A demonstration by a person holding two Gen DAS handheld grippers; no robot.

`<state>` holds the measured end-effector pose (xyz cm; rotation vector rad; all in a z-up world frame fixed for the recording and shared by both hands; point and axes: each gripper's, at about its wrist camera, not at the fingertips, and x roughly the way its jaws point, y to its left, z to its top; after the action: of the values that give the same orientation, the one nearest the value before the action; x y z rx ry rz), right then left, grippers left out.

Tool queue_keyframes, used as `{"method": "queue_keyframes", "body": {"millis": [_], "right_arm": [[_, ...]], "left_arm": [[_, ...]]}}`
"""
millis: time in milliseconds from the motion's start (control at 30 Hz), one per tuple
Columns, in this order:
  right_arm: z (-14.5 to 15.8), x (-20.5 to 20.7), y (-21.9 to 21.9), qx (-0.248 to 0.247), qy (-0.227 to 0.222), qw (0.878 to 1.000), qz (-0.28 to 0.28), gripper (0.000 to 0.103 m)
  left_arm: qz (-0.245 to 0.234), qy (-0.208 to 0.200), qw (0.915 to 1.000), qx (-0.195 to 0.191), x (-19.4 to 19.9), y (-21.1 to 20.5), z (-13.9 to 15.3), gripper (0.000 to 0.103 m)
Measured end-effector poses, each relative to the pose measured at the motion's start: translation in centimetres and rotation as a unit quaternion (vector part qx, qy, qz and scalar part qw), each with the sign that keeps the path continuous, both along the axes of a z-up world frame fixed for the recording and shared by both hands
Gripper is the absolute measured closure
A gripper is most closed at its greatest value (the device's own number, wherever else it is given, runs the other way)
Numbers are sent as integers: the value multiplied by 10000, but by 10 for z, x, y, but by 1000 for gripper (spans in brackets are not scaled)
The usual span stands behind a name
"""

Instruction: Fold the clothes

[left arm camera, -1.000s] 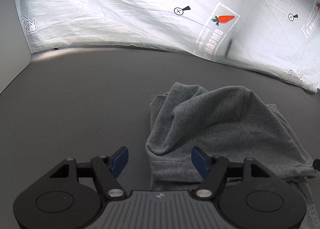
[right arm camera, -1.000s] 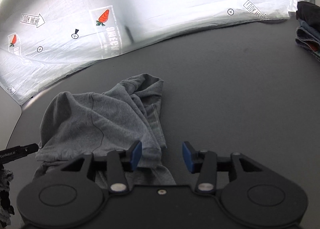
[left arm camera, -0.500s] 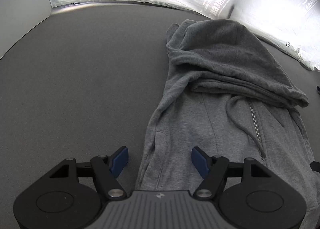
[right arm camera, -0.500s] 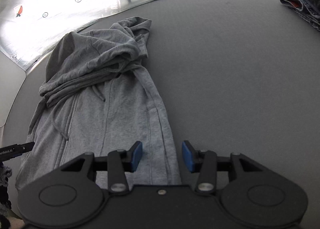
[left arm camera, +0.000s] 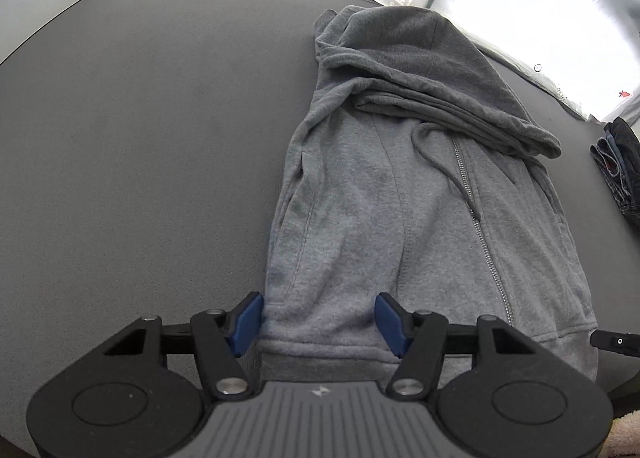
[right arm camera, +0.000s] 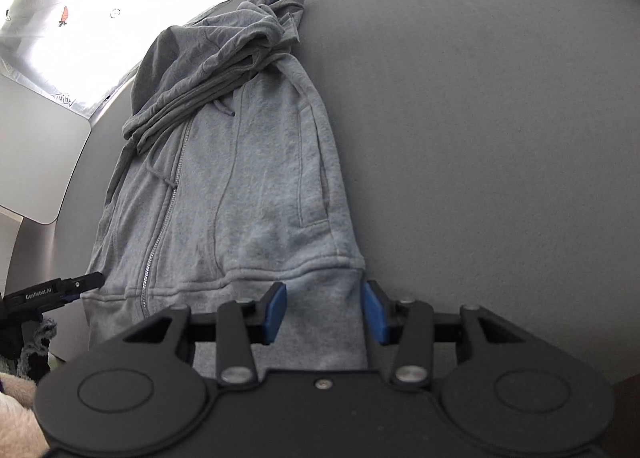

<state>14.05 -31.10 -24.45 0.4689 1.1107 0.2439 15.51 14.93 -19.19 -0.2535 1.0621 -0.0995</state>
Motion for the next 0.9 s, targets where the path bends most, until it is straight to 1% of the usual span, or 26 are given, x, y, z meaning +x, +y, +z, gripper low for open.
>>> {"method": "queue_keyframes", "body": {"millis": [133,233,400,500,600,633,667,700,733,767,800,900], "right_arm": [[-2,-10,-7,236,179,9996,21,59],[-3,-15,-9,353,312,9989,29,59],[-3,-17,-7,327,417,9986,23,60],[-2,-15,-5,172,420,9989,62,67],[-2,-16,-8,109,441,9990,-37,80],[-3,-17,-9,76,442,9989,-98,88],[-4,-18,-10,63,433,9989,-150,92],[-4,-20,-11,131,391,9990,-169,96],[-4,-21,-12,198,348,9990,-189,100],[-4,-22,-13,271,301,9989,-216,100],[-1,-23,-16,366,235,9987,-274,100],[7,-25,-22,652,39,9969,-449,100]], "left_arm": [[110,183,9990,-386,-12,9,0,42],[-47,358,9980,-513,-18,12,-1,43],[-394,560,9966,-465,-21,8,-2,43],[-622,634,9955,-323,-19,5,-2,43],[-775,664,9948,-46,-17,-1,-1,44],[-792,670,9945,133,-18,-3,0,47],[-809,675,9939,312,-18,-5,1,54],[-826,681,9930,491,-18,-7,1,69],[-814,694,9923,621,-18,-7,2,78],[-751,726,9927,602,-17,-4,2,86],[-669,771,9937,471,-16,1,2,91],[-527,826,9949,237,-13,9,4,98]]}}
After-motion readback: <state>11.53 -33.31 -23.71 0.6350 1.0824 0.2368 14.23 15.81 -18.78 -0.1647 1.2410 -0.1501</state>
